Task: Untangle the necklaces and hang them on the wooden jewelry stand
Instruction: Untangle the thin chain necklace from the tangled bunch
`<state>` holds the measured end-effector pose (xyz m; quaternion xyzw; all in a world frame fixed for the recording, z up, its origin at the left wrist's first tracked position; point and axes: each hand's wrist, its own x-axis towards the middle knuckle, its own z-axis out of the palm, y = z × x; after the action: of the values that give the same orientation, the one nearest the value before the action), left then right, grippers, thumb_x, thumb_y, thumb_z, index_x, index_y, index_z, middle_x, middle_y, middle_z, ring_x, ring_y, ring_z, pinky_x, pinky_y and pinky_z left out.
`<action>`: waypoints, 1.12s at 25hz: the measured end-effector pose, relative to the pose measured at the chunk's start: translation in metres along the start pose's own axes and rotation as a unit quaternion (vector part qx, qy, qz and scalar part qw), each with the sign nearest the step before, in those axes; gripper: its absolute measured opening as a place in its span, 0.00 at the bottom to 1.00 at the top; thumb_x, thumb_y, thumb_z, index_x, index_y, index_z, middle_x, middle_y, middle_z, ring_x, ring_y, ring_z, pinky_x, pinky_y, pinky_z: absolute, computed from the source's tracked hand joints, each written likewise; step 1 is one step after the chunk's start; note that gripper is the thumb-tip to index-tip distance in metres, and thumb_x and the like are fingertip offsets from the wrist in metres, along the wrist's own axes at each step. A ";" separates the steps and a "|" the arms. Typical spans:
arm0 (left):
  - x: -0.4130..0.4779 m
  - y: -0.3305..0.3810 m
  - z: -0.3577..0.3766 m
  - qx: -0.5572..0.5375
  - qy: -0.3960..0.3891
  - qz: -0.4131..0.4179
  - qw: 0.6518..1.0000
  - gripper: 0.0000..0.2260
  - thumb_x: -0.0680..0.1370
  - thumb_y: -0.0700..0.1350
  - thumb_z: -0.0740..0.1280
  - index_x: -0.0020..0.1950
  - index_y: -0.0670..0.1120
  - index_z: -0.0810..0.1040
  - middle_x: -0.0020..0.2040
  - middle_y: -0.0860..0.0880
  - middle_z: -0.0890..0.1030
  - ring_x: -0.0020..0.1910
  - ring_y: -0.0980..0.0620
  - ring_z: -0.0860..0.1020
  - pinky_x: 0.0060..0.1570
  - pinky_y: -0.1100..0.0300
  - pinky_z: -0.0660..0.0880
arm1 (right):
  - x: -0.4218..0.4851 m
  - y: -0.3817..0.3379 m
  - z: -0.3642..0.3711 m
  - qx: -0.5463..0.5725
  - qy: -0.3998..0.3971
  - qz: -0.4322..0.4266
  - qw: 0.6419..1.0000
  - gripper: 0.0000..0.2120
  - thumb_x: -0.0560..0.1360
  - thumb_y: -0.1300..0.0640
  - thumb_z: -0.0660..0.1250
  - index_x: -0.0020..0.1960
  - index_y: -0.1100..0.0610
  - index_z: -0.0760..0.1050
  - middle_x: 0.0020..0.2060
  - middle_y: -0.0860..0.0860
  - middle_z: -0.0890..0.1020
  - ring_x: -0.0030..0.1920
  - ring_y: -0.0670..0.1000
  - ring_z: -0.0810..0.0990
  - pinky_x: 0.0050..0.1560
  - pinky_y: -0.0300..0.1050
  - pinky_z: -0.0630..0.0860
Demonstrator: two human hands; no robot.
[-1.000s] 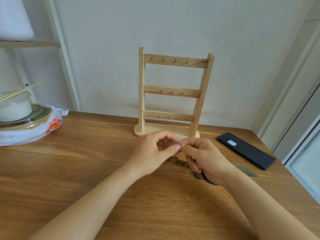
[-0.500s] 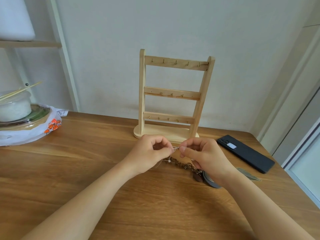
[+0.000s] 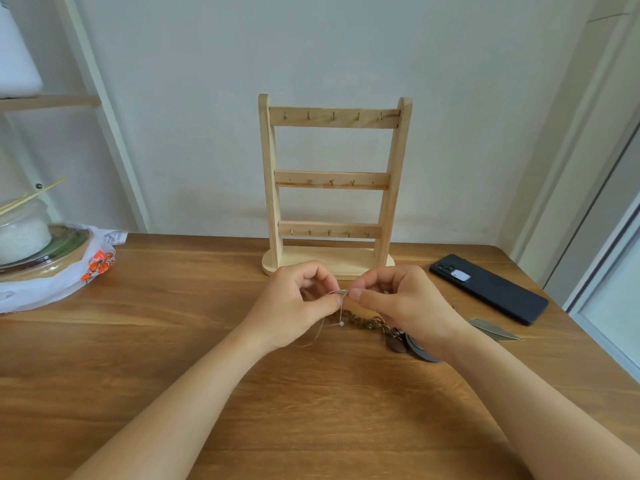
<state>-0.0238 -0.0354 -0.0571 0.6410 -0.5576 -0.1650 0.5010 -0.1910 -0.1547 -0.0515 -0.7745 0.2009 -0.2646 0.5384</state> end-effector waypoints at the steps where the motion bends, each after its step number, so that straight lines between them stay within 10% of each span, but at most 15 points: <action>1: -0.001 0.000 0.001 0.020 0.022 0.016 0.999 0.08 0.73 0.41 0.77 0.40 0.51 0.80 0.38 0.54 0.82 0.39 0.58 0.79 0.41 0.67 0.72 | 0.000 -0.001 0.000 0.003 0.001 -0.005 1.000 0.04 0.75 0.62 0.73 0.47 0.63 0.84 0.26 0.44 0.78 0.25 0.40 0.69 0.28 0.30 0.65; 6: -0.004 0.008 0.001 0.046 0.102 0.067 0.991 0.10 0.72 0.39 0.77 0.39 0.48 0.77 0.34 0.56 0.77 0.36 0.59 0.74 0.38 0.70 0.70 | 0.000 0.000 0.003 -0.017 0.021 -0.014 1.000 0.02 0.74 0.60 0.75 0.42 0.57 0.85 0.31 0.57 0.77 0.30 0.55 0.70 0.32 0.49 0.70; 12: -0.005 0.009 0.002 -0.001 0.029 0.044 0.999 0.03 0.75 0.41 0.72 0.43 0.48 0.81 0.36 0.51 0.83 0.38 0.54 0.80 0.39 0.64 0.75 | -0.004 0.001 0.007 -0.066 0.081 -0.057 0.993 0.03 0.74 0.63 0.74 0.42 0.58 0.84 0.28 0.50 0.76 0.22 0.43 0.70 0.23 0.28 0.65; 19: -0.001 0.006 0.000 0.082 0.155 0.108 0.979 0.04 0.75 0.46 0.73 0.40 0.50 0.82 0.38 0.56 0.80 0.40 0.52 0.77 0.38 0.65 0.72 | -0.004 0.002 0.010 -0.157 0.141 -0.127 0.969 0.05 0.72 0.62 0.76 0.43 0.53 0.85 0.31 0.45 0.81 0.32 0.44 0.77 0.36 0.35 0.74; 28: -0.003 0.011 0.002 0.014 0.039 0.011 0.999 0.05 0.77 0.38 0.72 0.42 0.46 0.85 0.33 0.52 0.85 0.35 0.60 0.81 0.39 0.72 0.73 | -0.004 0.005 0.014 -0.195 0.137 -0.178 0.955 0.04 0.72 0.62 0.76 0.45 0.54 0.85 0.39 0.42 0.84 0.42 0.47 0.82 0.44 0.44 0.79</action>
<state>-0.0317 -0.0326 -0.0500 0.6478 -0.5469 -0.1260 0.5152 -0.1852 -0.1438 -0.0605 -0.8441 0.1790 -0.4152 0.2882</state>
